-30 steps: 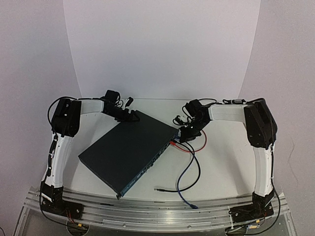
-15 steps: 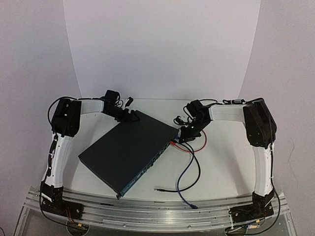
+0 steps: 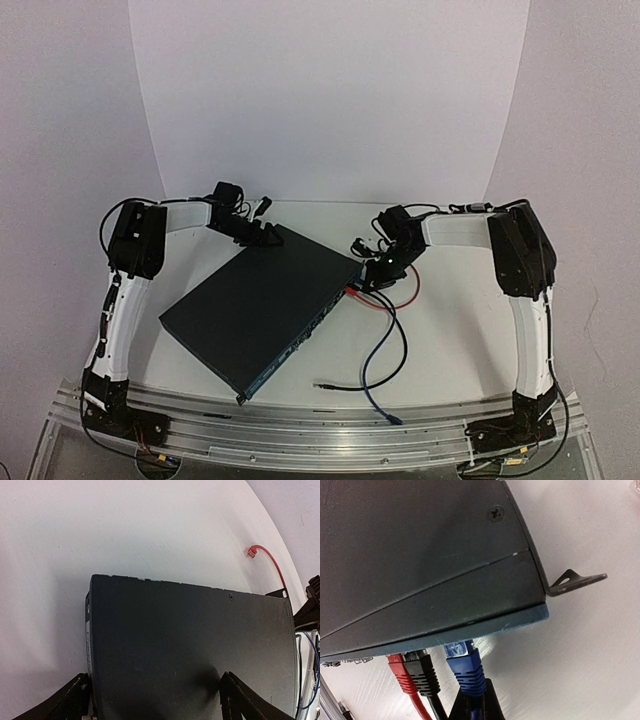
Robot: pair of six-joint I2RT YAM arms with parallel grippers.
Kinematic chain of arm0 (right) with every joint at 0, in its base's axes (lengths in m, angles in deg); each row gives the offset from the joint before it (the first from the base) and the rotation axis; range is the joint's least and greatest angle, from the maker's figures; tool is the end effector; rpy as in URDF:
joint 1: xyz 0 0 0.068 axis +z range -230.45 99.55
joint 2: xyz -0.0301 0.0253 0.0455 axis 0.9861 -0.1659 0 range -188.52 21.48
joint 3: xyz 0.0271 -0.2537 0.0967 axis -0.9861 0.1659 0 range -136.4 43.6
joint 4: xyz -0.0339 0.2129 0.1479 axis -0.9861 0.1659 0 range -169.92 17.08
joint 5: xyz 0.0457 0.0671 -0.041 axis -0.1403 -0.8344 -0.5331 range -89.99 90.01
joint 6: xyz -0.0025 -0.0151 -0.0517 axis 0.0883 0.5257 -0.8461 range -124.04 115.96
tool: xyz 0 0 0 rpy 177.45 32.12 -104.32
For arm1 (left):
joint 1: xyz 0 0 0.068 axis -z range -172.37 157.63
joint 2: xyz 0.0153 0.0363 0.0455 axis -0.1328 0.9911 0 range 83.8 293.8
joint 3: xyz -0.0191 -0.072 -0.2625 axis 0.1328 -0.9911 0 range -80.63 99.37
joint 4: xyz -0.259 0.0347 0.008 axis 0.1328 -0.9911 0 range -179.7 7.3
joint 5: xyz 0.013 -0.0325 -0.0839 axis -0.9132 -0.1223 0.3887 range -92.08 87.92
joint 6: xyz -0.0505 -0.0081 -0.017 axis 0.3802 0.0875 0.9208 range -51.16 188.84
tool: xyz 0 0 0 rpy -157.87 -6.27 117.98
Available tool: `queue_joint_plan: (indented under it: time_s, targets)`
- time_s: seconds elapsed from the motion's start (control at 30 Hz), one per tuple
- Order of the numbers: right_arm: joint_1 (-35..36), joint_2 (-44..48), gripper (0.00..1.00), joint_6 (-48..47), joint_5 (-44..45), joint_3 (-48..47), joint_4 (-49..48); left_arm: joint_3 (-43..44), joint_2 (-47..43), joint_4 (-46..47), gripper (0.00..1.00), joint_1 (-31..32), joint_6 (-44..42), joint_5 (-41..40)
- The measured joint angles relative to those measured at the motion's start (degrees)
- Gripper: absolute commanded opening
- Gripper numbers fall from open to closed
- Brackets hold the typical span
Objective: Insert the plug into the switch port
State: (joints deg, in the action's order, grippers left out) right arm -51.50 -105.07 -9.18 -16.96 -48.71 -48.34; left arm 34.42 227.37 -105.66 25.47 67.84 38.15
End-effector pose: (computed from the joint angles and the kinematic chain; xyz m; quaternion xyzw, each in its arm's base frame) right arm 0.3957 0.2306 0.1389 -0.3131 0.9156 0.1839 0.1730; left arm 0.5063 -0.1871 0.1269 0.2570 0.8560 -0.3664 0.2588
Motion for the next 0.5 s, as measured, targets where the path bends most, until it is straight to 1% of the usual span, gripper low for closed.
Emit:
queue_joint_plan:
  time_s: [0.17,0.5]
  targets:
    - [-0.12,-0.60,0.00,-0.87,-0.45,-1.13,0.87,2.40,1.25,-1.96,0.84,-0.21,-0.28,1.02]
    - [-0.20,-1.78,0.00,-1.41,-0.68,-3.70,3.77,3.12,1.77,-2.60,0.83,-0.28,-0.60,1.71]
